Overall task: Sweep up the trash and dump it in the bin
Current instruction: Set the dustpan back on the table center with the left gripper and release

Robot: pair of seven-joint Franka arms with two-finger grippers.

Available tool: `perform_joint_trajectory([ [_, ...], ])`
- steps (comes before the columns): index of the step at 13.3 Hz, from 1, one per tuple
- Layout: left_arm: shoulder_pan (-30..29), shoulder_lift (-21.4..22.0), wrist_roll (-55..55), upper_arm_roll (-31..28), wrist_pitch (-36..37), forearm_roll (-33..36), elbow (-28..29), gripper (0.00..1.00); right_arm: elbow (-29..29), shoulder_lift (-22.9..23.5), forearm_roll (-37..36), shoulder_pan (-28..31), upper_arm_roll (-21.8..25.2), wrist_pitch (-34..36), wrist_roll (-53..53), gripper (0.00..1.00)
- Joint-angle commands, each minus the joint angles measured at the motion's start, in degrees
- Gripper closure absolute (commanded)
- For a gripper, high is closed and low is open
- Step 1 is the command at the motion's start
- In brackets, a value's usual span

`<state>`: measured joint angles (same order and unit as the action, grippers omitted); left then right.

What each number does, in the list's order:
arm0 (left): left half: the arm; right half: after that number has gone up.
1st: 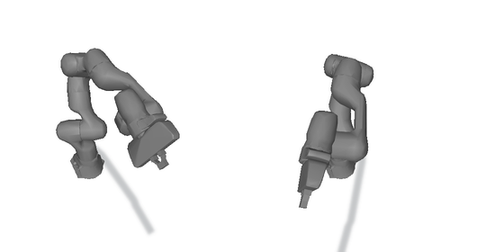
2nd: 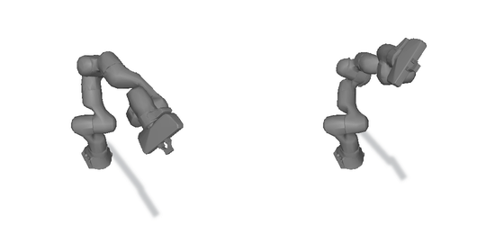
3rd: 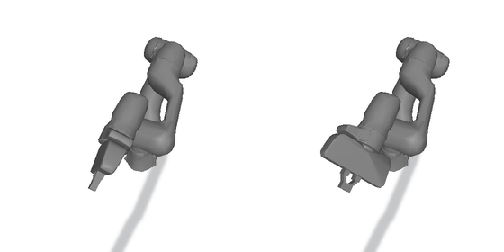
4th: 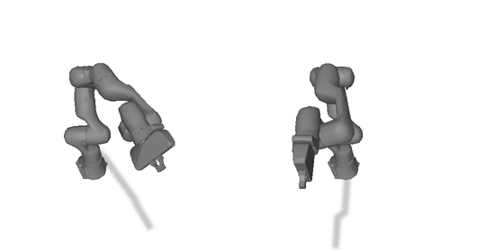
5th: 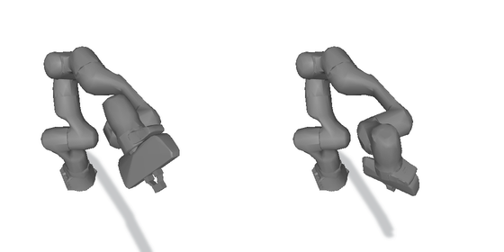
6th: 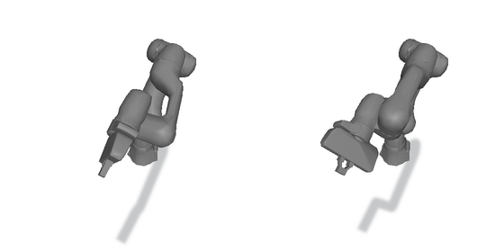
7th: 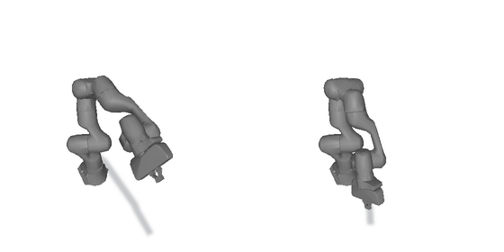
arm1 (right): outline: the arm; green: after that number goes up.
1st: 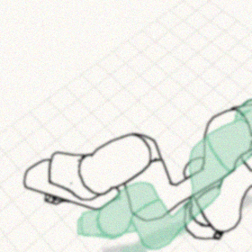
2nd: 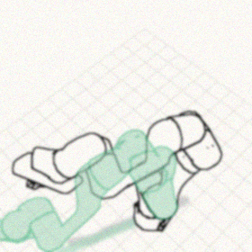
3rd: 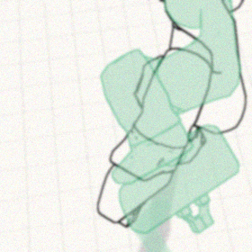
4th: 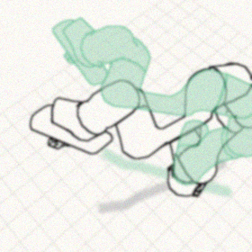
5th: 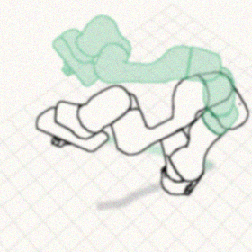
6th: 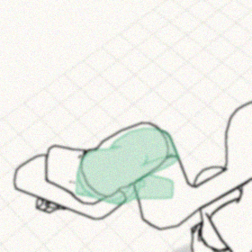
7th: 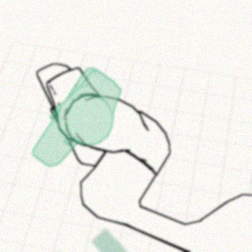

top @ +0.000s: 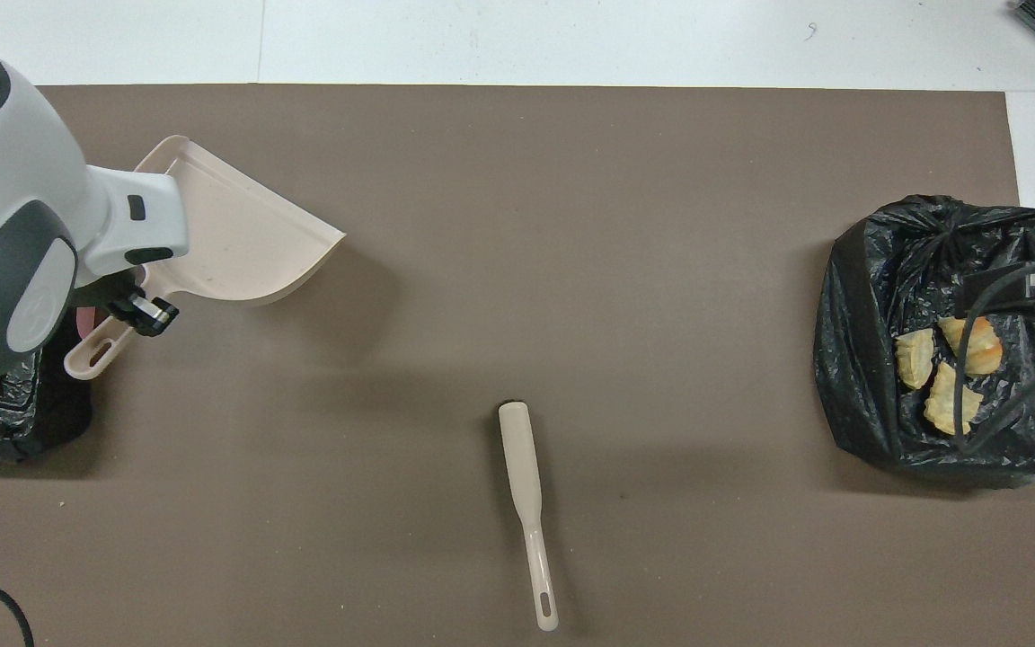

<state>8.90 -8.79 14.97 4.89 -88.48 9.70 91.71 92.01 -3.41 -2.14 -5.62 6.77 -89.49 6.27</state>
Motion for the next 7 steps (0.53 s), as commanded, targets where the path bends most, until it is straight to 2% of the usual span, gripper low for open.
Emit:
perform_joint_trajectory([
  [1,1.7,1.1,-13.2,-0.6,-0.3,-7.7,-0.4,1.0,0.6,-1.0,1.3,-1.1,1.2,0.5,-1.1,0.0],
  [5,8.1,-0.2,-24.5,-0.2,-6.4,-11.8,0.0,1.0,0.6,-0.9,1.3,-1.1,1.3,0.5,-1.3,0.0],
  [7,12.6,-3.5,-27.3,-0.3,-8.2,-11.8,-0.5,1.0,0.5,-0.9,1.4,-1.8,1.9,0.5,-1.3,0.0],
])
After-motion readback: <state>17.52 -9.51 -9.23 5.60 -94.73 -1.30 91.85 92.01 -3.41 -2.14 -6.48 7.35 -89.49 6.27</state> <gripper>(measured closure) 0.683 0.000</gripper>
